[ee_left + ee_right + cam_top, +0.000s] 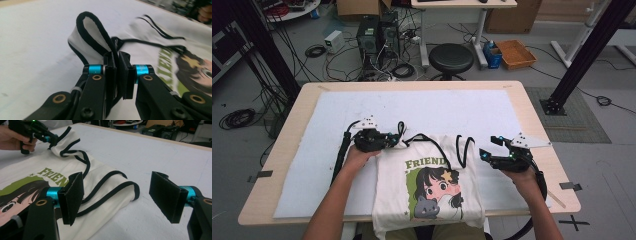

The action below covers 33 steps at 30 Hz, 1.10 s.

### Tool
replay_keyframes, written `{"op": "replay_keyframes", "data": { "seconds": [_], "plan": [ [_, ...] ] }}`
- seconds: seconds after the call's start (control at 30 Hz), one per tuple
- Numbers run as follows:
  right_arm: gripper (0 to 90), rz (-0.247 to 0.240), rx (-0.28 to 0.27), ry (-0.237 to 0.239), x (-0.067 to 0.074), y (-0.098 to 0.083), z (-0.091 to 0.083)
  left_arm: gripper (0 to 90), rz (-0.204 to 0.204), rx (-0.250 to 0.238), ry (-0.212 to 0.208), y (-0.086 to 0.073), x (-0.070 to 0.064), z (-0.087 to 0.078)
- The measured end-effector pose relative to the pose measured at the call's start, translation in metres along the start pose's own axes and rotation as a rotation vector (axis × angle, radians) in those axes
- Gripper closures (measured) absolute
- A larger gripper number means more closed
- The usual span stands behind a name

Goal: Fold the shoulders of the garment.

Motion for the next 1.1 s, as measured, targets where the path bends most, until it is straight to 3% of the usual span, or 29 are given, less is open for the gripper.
{"op": "replay_keyframes", "data": {
  "seconds": [0.03, 0.07, 0.1, 0.17, 0.23, 0.27, 0.3, 0.33, 0.43, 0.53, 0.63, 0.67, 0.73, 0.77, 0.83, 0.87, 0.93, 0.97, 1.03, 1.1],
  "plan": [
    [27.8, 0.002, 0.001, 0.000, 0.000, 0.000, 0.000, 63.1, -0.012, 0.005, -0.003, -0.001, -0.002, 0.001],
    [27.8, 0.002, 0.001, 0.000, 0.000, 0.000, 0.000, 63.1, -0.037, 0.004, 0.002, -0.001, -0.003, 0.002],
    [27.8, 0.006, 0.003, -0.003, -0.001, -0.001, 0.000, 46.0, -0.053, 0.004, 0.028, 0.001, -0.002, 0.002],
    [27.8, 0.008, 0.002, -0.006, -0.002, -0.001, 0.000, 43.7, -0.053, -0.024, 0.079, 0.008, -0.001, -0.002],
    [27.8, 0.008, 0.005, -0.007, -0.002, -0.001, 0.001, 38.7, -0.028, -0.042, 0.143, 0.017, 0.000, -0.005],
    [27.8, 0.005, 0.003, -0.006, -0.002, -0.001, 0.001, 38.7, -0.002, -0.027, 0.188, 0.021, 0.002, -0.005],
    [27.8, 0.006, 0.006, -0.005, -0.001, -0.001, 0.002, 38.0, -0.002, -0.027, 0.188, 0.021, 0.002, -0.005],
    [27.8, 0.006, 0.006, -0.005, -0.001, -0.001, 0.002, 38.0, 0.012, -0.010, 0.214, 0.023, 0.005, -0.003],
    [27.7, 0.000, 0.013, 0.002, 0.001, -0.002, 0.005, 37.4, -0.016, 0.023, 0.260, 0.030, 0.016, 0.005],
    [27.8, -0.018, 0.017, 0.009, 0.005, -0.002, 0.007, 33.7, -0.040, 0.041, 0.254, 0.035, 0.023, 0.021],
    [27.8, -0.021, 0.028, 0.012, 0.006, -0.004, 0.009, 29.4, -0.050, 0.119, 0.290, 0.028, 0.032, 0.037],
    [27.8, -0.022, 0.028, 0.011, 0.006, -0.004, 0.009, 32.8, -0.088, 0.162, 0.313, 0.020, 0.039, 0.040],
    [27.8, -0.020, 0.032, 0.010, 0.005, -0.004, 0.009, 61.5, -0.111, 0.150, 0.289, 0.018, 0.039, 0.040],
    [27.8, -0.021, 0.028, 0.010, 0.005, -0.004, 0.008, 61.5, -0.128, 0.133, 0.280, 0.019, 0.040, 0.039],
    [27.8, -0.015, 0.023, 0.005, 0.003, -0.004, 0.006, 84.1, -0.120, 0.048, 0.237, 0.030, 0.033, 0.034],
    [27.8, -0.015, 0.023, 0.005, 0.003, -0.004, 0.006, 84.4, -0.120, 0.048, 0.237, 0.030, 0.033, 0.034],
    [27.8, -0.010, 0.020, 0.002, 0.001, -0.005, 0.005, 84.5, -0.095, -0.009, 0.178, 0.038, 0.021, 0.025],
    [27.8, -0.010, 0.020, 0.002, 0.001, -0.005, 0.005, 84.4, -0.095, -0.009, 0.178, 0.038, 0.021, 0.025],
    [27.8, -0.012, 0.021, 0.006, 0.003, -0.005, 0.004, 84.4, -0.061, -0.059, 0.106, 0.041, 0.005, 0.018],
    [27.8, -0.017, 0.025, 0.010, 0.005, -0.006, 0.004, 84.0, -0.014, -0.071, 0.047, 0.036, -0.012, 0.010]
  ]
}}
Point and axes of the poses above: each handheld gripper's, and its own axes: z roughly forward along the jaws, y roughly out of its top, x roughly to its left, the point moved 10 cm from there along z, roughly forward along the jaws, and after that the axes turned 10 degrees about -y, right-handed, at the moved point
